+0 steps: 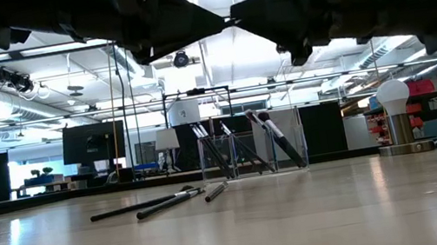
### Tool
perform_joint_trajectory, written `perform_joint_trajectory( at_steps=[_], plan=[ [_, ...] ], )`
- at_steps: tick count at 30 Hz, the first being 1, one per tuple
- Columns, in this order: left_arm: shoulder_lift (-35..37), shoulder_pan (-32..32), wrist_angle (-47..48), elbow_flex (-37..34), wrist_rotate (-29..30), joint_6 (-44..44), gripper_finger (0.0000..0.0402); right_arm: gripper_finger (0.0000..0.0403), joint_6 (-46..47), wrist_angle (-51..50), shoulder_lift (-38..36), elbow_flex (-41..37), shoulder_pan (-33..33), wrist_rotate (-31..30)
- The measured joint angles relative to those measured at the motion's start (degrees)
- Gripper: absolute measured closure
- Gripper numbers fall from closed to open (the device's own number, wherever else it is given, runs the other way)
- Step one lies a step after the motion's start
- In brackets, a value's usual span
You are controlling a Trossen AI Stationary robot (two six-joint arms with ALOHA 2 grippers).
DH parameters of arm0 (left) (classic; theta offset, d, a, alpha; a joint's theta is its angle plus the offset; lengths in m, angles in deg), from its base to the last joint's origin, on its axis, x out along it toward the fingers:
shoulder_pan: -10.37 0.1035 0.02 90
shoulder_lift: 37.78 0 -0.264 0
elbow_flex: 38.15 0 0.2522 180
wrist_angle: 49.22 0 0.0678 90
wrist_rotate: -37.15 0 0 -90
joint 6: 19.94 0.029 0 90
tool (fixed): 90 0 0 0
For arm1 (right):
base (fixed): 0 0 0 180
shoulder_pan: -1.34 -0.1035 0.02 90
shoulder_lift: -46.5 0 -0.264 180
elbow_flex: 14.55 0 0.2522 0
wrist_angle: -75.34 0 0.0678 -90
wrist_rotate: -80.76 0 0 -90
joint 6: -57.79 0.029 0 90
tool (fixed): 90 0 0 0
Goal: Put items in baskets/containers
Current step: Put the black eyeshadow brush into the transparent organizer
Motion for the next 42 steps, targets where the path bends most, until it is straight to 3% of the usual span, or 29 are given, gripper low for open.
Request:
perform_joint_trajectory(
  at_steps=[5, 9, 12, 16, 19, 24, 27, 33, 37, 42],
  plan=[
    [0.0, 0.28, 0.28, 0.0, -0.42, 0.05, 0.0375, 0.039, 0.06, -1.02, 0.0, 0.5, -0.03, 1.73],
    [-0.09, 0.5, 0.7, -0.02, -0.23, 0.04, 0.037, 0.0389, 1.0, -2.64, -0.23, 0.45, -0.03, 0.12],
    [-0.11, 0.61, 1.49, 0.0, 0.58, 0.43, 0.0344, 0.0392, 1.79, -8.42, -3.12, -0.33, -0.03, -2.76],
    [-0.09, 0.29, 3.03, 0.09, 3.77, 2.28, 0.0285, 0.0394, 4.87, -28.79, -13.06, -0.14, -0.03, -7.92],
    [0.17, -0.57, 5.0, 0.09, 8.14, 3.55, 0.0243, 0.0394, 7.99, -51.36, -22.63, 2.83, 0.01, -11.78],
    [0.26, -2.48, 9.23, 0.09, 19.98, 3.99, 0.0205, 0.0394, 13.01, -85.99, -33.21, 14.41, 2.42, -15.1],
    [0.28, -2.73, 15.16, 0.07, 20.84, -2.16, 0.0202, 0.0394, 13.56, -102.65, -34.22, 23.48, 6.52, -15.28],
    [0.28, 0.09, 27.51, 0.07, 10.41, -18.88, 0.0222, 0.0394, 7.16, -118.23, -28.76, 38.51, 18.38, -3.97],
    [0.26, 1.55, 31.95, 0.04, 10.04, -24.53, 0.0235, 0.0393, 2.54, -124.79, -22.02, 45.63, 25.33, 4.2],
    [0.26, 2.5, 31.49, 0.02, 10.16, -24.26, 0.0243, 0.0392, -2.97, -127.78, -13.73, 49.93, 30.71, 13.23]
  ],
)
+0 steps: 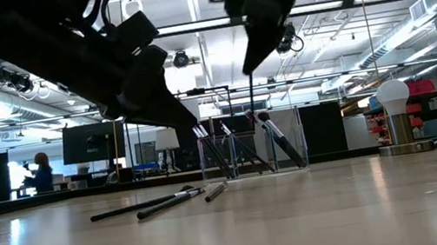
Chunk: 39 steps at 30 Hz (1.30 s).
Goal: Put items in baskets/containers
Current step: Put the black eyeshadow brush into the transparent organizer
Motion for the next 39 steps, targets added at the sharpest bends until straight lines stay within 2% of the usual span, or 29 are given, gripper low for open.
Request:
perform_joint_trajectory(
  at_steps=[5, 10, 17, 32, 39],
  plan=[
    [0.0, 0.36, -0.04, 0.01, -0.02, -0.03, 0.0243, 0.0392, -2.25, -0.74, 5.21, 1.41, 2.54, 2.27],
    [0.0, 0.34, -0.1, 0.0, -0.02, -0.05, 0.0243, 0.0391, -2.98, -1.3, 6.06, 1.56, 4.73, 9.57],
    [0.0, 0.34, -0.19, 0.0, -0.02, -0.05, 0.0243, 0.039, -3.06, -3.18, 6.06, 1.56, 7.08, 12.7],
    [-0.02, 0.43, -0.65, 0.0, -0.02, -0.07, 0.0243, 0.0389, -6.03, -2.93, 9.21, 1.56, 8.29, 14.93],
    [-0.02, 0.58, -0.65, 0.0, 0.29, -0.07, 0.0244, 0.0356, -6.03, -0.39, 9.23, 1.56, 8.36, 14.85]
  ],
)
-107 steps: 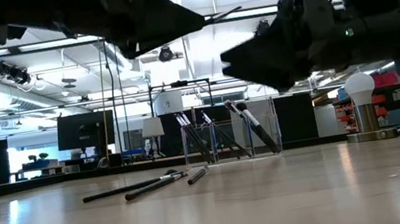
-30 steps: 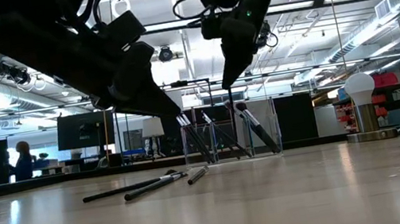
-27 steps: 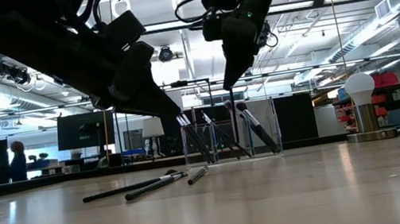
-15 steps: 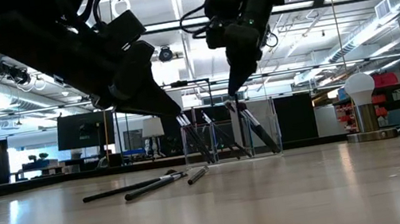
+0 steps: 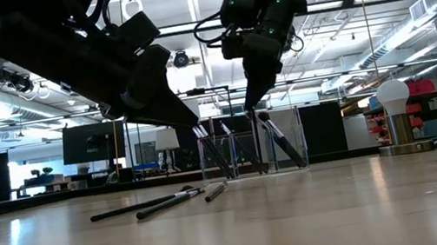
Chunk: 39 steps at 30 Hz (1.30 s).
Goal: Put items in baskets/containers
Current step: Put the black eyeshadow brush into the transparent organizer, then put the black eyegroomer brush into the transparent organizer
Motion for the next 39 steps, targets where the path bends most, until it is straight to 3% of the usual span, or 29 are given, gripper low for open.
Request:
perform_joint_trajectory(
  at_steps=[16, 19, 24, 28, 34, 39],
  plan=[
    [0.0, 0.0, 0.02, 0.01, 0.09, 0.0, 0.0244, 0.0237, 3.16, 8.46, 0.0, -0.02, 1.79, -0.13],
    [0.0, 0.0, 0.02, 0.0, 0.09, 0.0, 0.0243, 0.0228, 3.23, 10.31, 0.0, -0.04, 1.84, -3.3],
    [0.0, 0.0, 0.04, 0.01, 0.09, 0.0, 0.0243, 0.0227, 4.64, 11.95, -0.8, -0.11, 1.06, -10.26],
    [0.0, -0.02, 0.07, 0.0, 0.09, 0.0, 0.0244, 0.0238, 5.84, 12.27, -3.26, -0.11, -2.04, -12.12],
    [0.0, -0.09, 0.22, 0.01, 0.07, -0.33, 0.0244, 0.0264, 6.05, 12.98, -8.06, -2.67, -11.86, -16.83],
    [0.0, -1.58, 0.75, 0.0, 0.12, -0.13, 0.0244, 0.0288, 9.79, 17.73, -12.83, -11.86, -21.73, -26.71]
  ],
)
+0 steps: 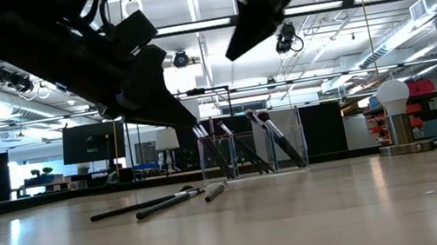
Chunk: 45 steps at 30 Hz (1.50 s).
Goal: Put items in baskets/containers
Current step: Put the black eyegroomer brush into the transparent organizer
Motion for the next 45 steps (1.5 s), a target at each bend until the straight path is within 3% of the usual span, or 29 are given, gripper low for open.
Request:
perform_joint_trajectory(
  at_steps=[4, 9, 14, 18, 23, 28, 36, 40, 45],
  plan=[
    [0.0, -3.41, 2.36, 0.0, -0.06, -2.36, 0.0244, 0.0304, 7.35, 7.9, -3.15, -10.6, -7.49, -5.9],
    [-0.02, -7.86, 11.84, 0.02, -0.18, -13.55, 0.0243, 0.0318, 15.79, 21.5, -3.95, -23.14, -14.12, -6.6],
    [-1.82, -9.92, 13.09, 0.02, -0.29, -18.1, 0.0243, 0.0323, 21.25, 36.15, -3.95, -33.28, -16.85, -6.34],
    [-4.34, -9.56, 12.74, 0.02, -0.75, -21.79, 0.0241, 0.0324, 20.16, 46.35, -3.95, -38.41, -16.26, -6.41],
    [-7.28, -7.98, 12.56, 0.02, -3.21, -27.99, 0.0211, 0.0324, 19.79, 53.11, -3.95, -40.78, -15.02, -6.43],
    [-10.08, -7.15, 12.19, 0.06, -0.2, -29.89, 0.018, 0.0324, 18.99, 55.29, -3.95, -41.38, -14.71, -6.43],
    [-12.52, -6.47, 10.44, -1.2, 1.87, -29.03, 0.0216, 0.0324, 18.94, 55.35, -3.95, -41.38, -14.71, -6.38],
    [-12.46, -5.81, 1.32, -6.77, 1.32, -27.81, 0.0234, 0.0324, 18.93, 55.72, -3.95, -41.38, -14.71, -6.38],
    [-12.52, -4.97, -14.55, -13.36, 0.2, -18.81, 0.0237, 0.0324, 18.94, 55.91, -3.95, -41.38, -14.71, -6.36]
  ],
)
